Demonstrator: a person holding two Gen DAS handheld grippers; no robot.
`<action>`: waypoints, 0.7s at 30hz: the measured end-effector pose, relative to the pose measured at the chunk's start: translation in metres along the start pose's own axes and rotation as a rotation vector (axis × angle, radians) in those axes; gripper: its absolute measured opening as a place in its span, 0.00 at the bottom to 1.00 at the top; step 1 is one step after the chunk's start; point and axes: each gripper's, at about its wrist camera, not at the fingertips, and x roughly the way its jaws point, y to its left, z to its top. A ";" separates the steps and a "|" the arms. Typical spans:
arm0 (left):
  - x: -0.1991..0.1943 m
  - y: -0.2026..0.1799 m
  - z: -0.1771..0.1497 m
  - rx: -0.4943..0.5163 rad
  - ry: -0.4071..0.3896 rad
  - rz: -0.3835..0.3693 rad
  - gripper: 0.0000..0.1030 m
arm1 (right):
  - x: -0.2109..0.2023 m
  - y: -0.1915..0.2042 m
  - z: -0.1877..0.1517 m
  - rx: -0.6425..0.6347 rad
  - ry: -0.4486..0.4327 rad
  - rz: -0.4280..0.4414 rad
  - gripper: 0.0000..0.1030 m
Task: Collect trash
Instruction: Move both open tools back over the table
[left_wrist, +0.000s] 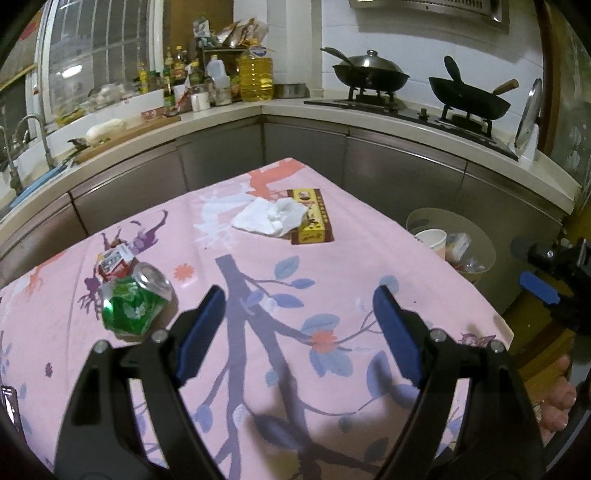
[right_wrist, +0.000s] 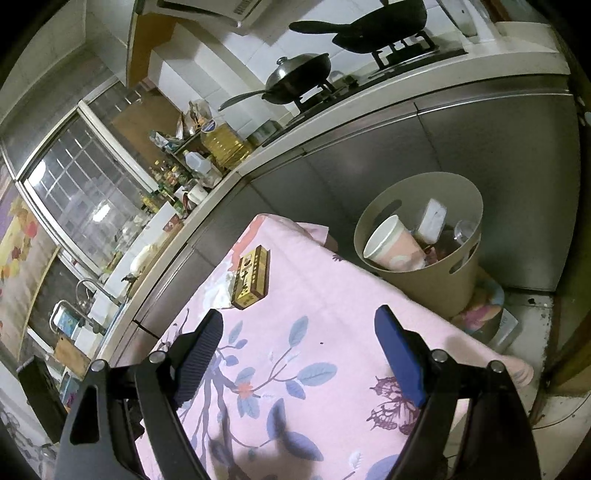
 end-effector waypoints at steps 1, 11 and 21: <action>-0.001 0.002 -0.001 -0.002 -0.002 0.004 0.76 | 0.001 0.001 0.000 -0.001 0.003 0.001 0.79; -0.005 0.016 -0.006 -0.011 -0.015 0.046 0.76 | 0.007 0.013 -0.007 -0.026 0.024 0.003 0.79; -0.005 0.030 -0.013 -0.030 -0.010 0.061 0.76 | 0.011 0.025 -0.013 -0.046 0.036 0.002 0.79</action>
